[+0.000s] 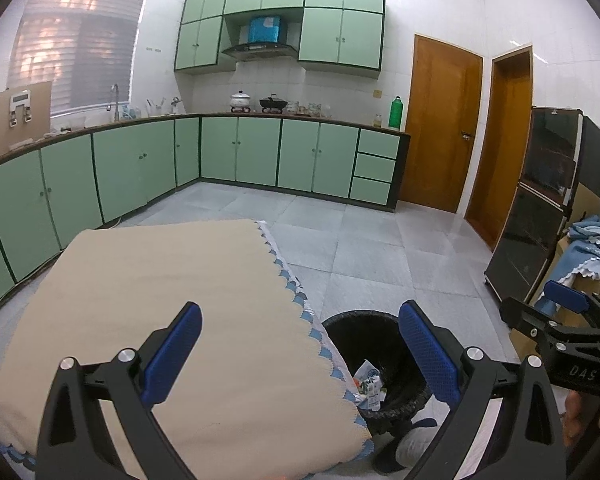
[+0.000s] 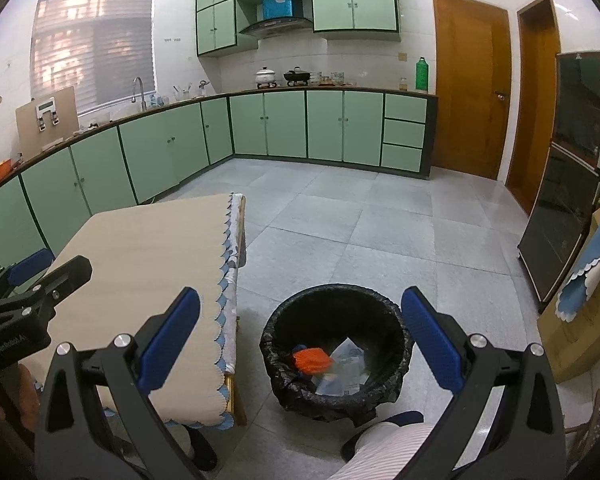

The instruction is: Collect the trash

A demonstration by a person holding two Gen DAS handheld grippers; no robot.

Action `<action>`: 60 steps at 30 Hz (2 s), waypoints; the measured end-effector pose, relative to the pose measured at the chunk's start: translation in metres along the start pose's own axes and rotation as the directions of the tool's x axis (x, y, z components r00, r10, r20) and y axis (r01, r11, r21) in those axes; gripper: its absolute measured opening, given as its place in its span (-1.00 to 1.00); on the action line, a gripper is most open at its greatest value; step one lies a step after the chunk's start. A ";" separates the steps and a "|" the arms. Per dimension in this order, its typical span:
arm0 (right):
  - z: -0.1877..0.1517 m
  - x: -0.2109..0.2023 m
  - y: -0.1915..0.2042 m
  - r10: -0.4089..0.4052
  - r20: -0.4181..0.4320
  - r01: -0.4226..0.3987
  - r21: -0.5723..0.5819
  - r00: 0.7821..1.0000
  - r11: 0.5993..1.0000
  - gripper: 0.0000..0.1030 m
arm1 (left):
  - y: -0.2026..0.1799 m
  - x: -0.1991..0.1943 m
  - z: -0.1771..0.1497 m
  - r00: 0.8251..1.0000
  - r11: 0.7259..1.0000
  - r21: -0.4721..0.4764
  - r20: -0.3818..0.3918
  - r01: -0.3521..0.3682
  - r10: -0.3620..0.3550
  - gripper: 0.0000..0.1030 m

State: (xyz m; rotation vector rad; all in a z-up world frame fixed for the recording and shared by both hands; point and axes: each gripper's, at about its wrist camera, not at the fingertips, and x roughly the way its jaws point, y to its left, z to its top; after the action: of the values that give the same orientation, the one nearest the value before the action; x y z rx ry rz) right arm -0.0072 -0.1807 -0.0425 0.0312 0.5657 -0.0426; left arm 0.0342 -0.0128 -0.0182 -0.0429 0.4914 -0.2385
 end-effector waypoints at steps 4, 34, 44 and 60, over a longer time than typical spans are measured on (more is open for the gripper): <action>0.000 0.001 0.001 0.003 0.001 -0.003 -0.003 1.000 1.000 0.90 | 0.001 -0.001 0.001 1.000 1.000 -0.002 0.000 -0.005 0.005 0.88; 0.003 0.002 -0.004 0.003 0.005 -0.003 -0.013 1.000 1.000 0.90 | 0.004 -0.003 -0.002 1.000 1.000 0.017 -0.008 -0.019 0.019 0.88; 0.003 0.002 -0.003 0.004 0.005 -0.003 -0.013 1.000 1.000 0.90 | 0.006 -0.004 -0.002 1.000 1.000 0.018 -0.011 -0.017 0.018 0.88; 0.002 0.002 -0.002 0.004 0.006 -0.004 -0.013 1.000 1.000 0.90 | 0.006 -0.004 0.000 1.000 1.000 0.019 -0.011 -0.018 0.019 0.88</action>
State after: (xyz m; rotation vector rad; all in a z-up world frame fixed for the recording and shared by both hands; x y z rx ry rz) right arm -0.0041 -0.1830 -0.0416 0.0199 0.5596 -0.0347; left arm 0.0320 -0.0056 -0.0174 -0.0189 0.5003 -0.2252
